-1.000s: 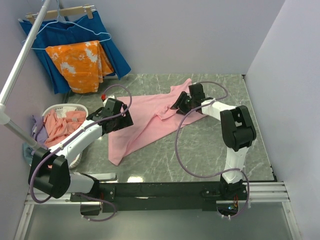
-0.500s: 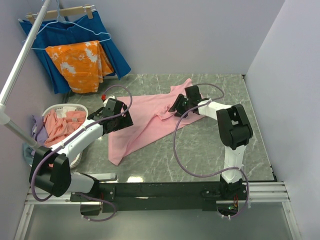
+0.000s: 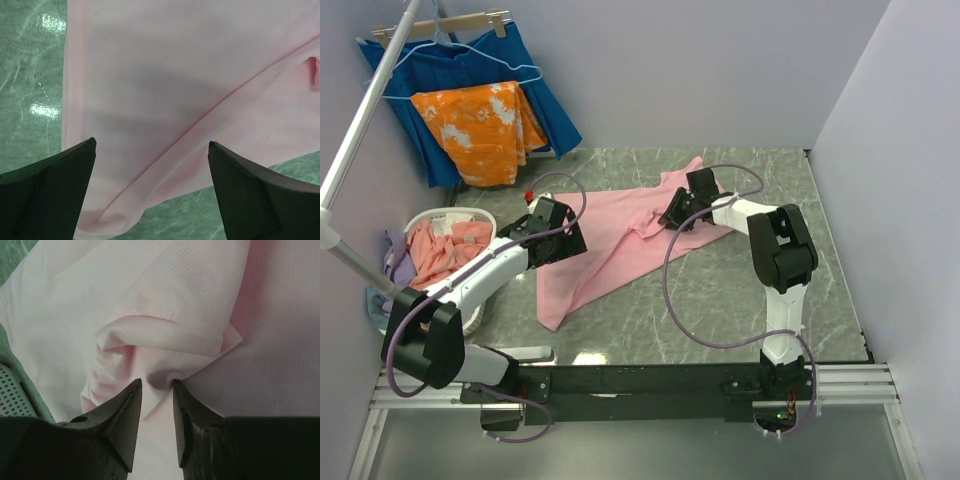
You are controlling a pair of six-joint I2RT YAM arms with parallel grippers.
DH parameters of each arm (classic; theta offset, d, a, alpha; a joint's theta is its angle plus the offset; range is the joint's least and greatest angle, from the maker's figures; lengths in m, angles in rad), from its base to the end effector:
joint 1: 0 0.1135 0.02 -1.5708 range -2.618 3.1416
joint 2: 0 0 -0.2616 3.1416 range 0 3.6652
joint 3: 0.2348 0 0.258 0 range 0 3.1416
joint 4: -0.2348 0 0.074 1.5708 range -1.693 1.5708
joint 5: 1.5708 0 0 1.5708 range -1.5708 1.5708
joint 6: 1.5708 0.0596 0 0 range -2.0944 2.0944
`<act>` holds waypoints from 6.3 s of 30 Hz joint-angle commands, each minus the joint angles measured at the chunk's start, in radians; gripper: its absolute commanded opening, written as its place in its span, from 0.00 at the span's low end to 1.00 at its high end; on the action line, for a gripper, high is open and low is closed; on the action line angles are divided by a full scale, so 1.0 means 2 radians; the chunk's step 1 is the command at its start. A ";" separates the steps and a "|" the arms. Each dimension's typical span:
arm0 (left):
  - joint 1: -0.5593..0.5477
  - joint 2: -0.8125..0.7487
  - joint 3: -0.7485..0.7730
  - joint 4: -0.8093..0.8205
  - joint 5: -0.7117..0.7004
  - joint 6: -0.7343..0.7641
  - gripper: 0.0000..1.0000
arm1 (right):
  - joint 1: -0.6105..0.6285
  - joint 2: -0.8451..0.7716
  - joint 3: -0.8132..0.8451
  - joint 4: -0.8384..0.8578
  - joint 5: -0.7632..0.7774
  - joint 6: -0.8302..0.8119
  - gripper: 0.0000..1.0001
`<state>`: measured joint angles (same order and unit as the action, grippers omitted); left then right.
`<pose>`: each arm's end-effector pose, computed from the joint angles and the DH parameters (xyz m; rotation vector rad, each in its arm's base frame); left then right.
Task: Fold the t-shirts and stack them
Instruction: Flatten out the tshirt, then grap the side of the flattened tshirt furthest away from the robot with both arms
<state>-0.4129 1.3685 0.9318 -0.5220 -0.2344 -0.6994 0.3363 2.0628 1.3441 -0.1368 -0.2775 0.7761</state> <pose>0.2767 -0.1061 0.2100 -0.4485 2.4588 -0.1669 0.4270 0.1666 0.1249 0.4277 2.5252 0.8080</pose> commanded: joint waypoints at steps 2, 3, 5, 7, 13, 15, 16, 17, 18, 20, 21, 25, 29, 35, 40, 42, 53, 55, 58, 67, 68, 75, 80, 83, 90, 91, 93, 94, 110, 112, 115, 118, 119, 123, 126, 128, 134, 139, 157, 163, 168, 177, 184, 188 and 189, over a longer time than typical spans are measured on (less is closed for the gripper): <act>-0.001 0.006 0.010 0.001 -0.009 0.000 0.99 | 0.003 0.012 0.025 -0.010 0.009 -0.010 0.28; -0.001 0.007 0.010 0.001 -0.009 0.000 1.00 | 0.003 0.013 0.026 -0.011 0.009 -0.011 0.25; -0.001 0.010 0.012 0.000 -0.009 0.000 0.99 | 0.003 0.015 0.030 -0.013 0.008 -0.013 0.18; -0.001 0.012 0.013 -0.001 -0.009 0.000 0.99 | 0.003 0.015 0.032 -0.014 0.009 -0.015 0.12; -0.001 0.014 0.012 0.002 -0.007 0.000 0.99 | 0.003 0.002 0.027 -0.014 0.013 -0.024 0.00; -0.001 0.014 0.011 0.003 -0.006 0.001 0.99 | 0.004 -0.023 0.022 -0.019 0.015 -0.033 0.00; -0.001 0.014 0.012 0.003 -0.006 0.001 0.99 | 0.006 -0.036 0.011 -0.021 0.018 -0.037 0.00; -0.001 0.013 0.010 0.003 -0.006 0.002 0.99 | 0.008 -0.052 0.003 -0.031 0.031 -0.045 0.00; -0.001 0.011 0.010 0.006 -0.006 0.002 0.99 | 0.012 -0.084 -0.004 -0.038 0.038 -0.048 0.00; -0.001 0.008 0.010 0.009 -0.002 0.003 0.99 | 0.018 -0.119 -0.032 -0.066 0.060 -0.057 0.00; -0.001 0.007 0.010 0.011 -0.001 0.004 0.99 | 0.022 -0.156 -0.044 -0.076 0.070 -0.059 0.00; -0.001 0.000 0.007 0.023 0.009 0.011 0.99 | 0.053 -0.265 -0.140 -0.132 0.110 -0.053 0.00; -0.001 -0.009 0.008 0.030 0.029 0.019 0.99 | 0.103 -0.414 -0.232 -0.234 0.160 -0.004 0.00; -0.003 -0.019 0.002 0.041 0.050 0.019 0.99 | 0.249 -0.653 -0.393 -0.376 0.157 0.209 0.00; -0.008 -0.021 -0.004 0.039 0.055 0.020 0.99 | 0.295 -0.806 -0.399 -0.497 0.229 0.341 0.68; -0.009 -0.017 0.005 0.028 0.054 0.025 0.99 | 0.295 -0.812 -0.371 -0.501 0.261 0.332 0.78; -0.016 0.007 0.026 0.035 0.022 0.008 0.99 | 0.131 -0.520 -0.246 -0.296 0.332 0.055 1.00; -0.011 0.040 0.050 0.034 -0.008 -0.002 0.99 | 0.035 -0.479 -0.227 -0.202 0.298 0.016 0.99; 0.002 0.088 0.116 0.042 -0.043 0.003 0.99 | -0.045 -0.381 -0.128 -0.161 0.260 -0.047 0.99; 0.118 0.270 0.272 0.086 0.011 0.044 1.00 | -0.100 -0.015 0.251 -0.210 0.172 -0.172 1.00; 0.124 0.284 0.296 0.088 0.014 0.049 0.99 | -0.114 0.011 0.282 -0.212 0.158 -0.183 1.00; 0.173 0.364 0.340 0.117 0.073 0.051 0.99 | -0.164 0.194 0.469 -0.237 0.048 -0.189 1.00; 0.190 0.396 0.345 0.131 0.097 0.053 0.99 | -0.166 0.233 0.512 -0.219 0.005 -0.196 1.00; 0.193 0.407 0.341 0.140 0.104 0.053 0.99 | -0.183 0.255 0.545 -0.228 -0.022 -0.198 1.00; 0.204 0.430 0.345 0.148 0.165 0.063 0.99 | -0.187 0.276 0.573 -0.215 -0.084 -0.194 1.00; 0.205 0.433 0.345 0.148 0.173 0.065 0.99 | -0.186 0.281 0.577 -0.215 -0.091 -0.187 1.00; 0.205 0.430 0.340 0.149 0.195 0.066 0.99 | -0.186 0.287 0.574 -0.206 -0.107 -0.177 1.00; 0.205 0.428 0.332 0.150 0.201 0.064 1.00 | -0.186 0.290 0.576 -0.205 -0.118 -0.168 1.00; 0.183 0.379 0.257 0.145 0.195 0.050 0.99 | -0.179 0.333 0.605 -0.218 -0.164 -0.100 0.93; 0.179 0.377 0.260 0.142 0.187 0.051 0.99 | -0.174 0.336 0.604 -0.222 -0.165 -0.097 0.90; 0.177 0.376 0.263 0.134 0.174 0.052 0.99 | -0.173 0.341 0.610 -0.233 -0.169 -0.088 0.82; 0.176 0.378 0.266 0.131 0.165 0.051 0.98 | -0.170 0.339 0.610 -0.228 -0.167 -0.081 0.74; 0.176 0.379 0.267 0.130 0.160 0.050 0.97 | -0.170 0.341 0.610 -0.221 -0.166 -0.079 0.71; 0.175 0.380 0.275 0.124 0.151 0.052 0.86 | -0.171 0.352 0.622 -0.212 -0.170 -0.059 0.43; 0.175 0.384 0.283 0.118 0.146 0.054 0.80 | -0.170 0.341 0.606 -0.191 -0.168 -0.055 0.29; 0.175 0.386 0.285 0.117 0.145 0.054 0.69 | -0.170 0.342 0.616 -0.189 -0.160 -0.054 0.26; 0.175 0.399 0.303 0.106 0.145 0.057 0.58 | -0.172 0.341 0.609 -0.176 -0.161 -0.052 0.19; 0.175 0.389 0.293 0.112 0.145 0.061 0.69 | -0.173 0.331 0.603 -0.185 -0.112 -0.063 0.74; 0.141 0.380 0.273 0.102 0.142 0.065 0.57 | -0.171 0.327 0.599 -0.237 -0.028 -0.051 0.68; 0.124 0.376 0.266 0.097 0.129 0.065 0.59 | -0.170 0.332 0.607 -0.294 -0.028 -0.081 0.70; 0.121 0.367 0.256 0.094 0.123 0.067 0.59 | -0.147 0.335 0.602 -0.335 -0.032 -0.113 0.65; 0.121 0.345 0.231 0.095 0.119 0.067 0.58 | -0.142 0.335 0.603 -0.344 -0.028 -0.117 0.12; 0.121 0.336 0.231 0.092 0.119 0.073 0.57 | -0.137 0.273 0.521 -0.268 -0.036 -0.145 0.00; 0.124 0.328 0.253 0.079 0.085 0.087 0.56 | -0.139 0.236 0.505 -0.248 -0.004 -0.166 0.00; 0.126 0.327 0.257 0.075 0.082 0.089 0.56 | -0.139 0.224 0.504 -0.248 -0.001 -0.171 0.00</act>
<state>-0.1673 2.0537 1.4200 -0.2733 -0.0036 -0.5674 0.0505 2.6335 2.3741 -0.6674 -0.3428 0.5091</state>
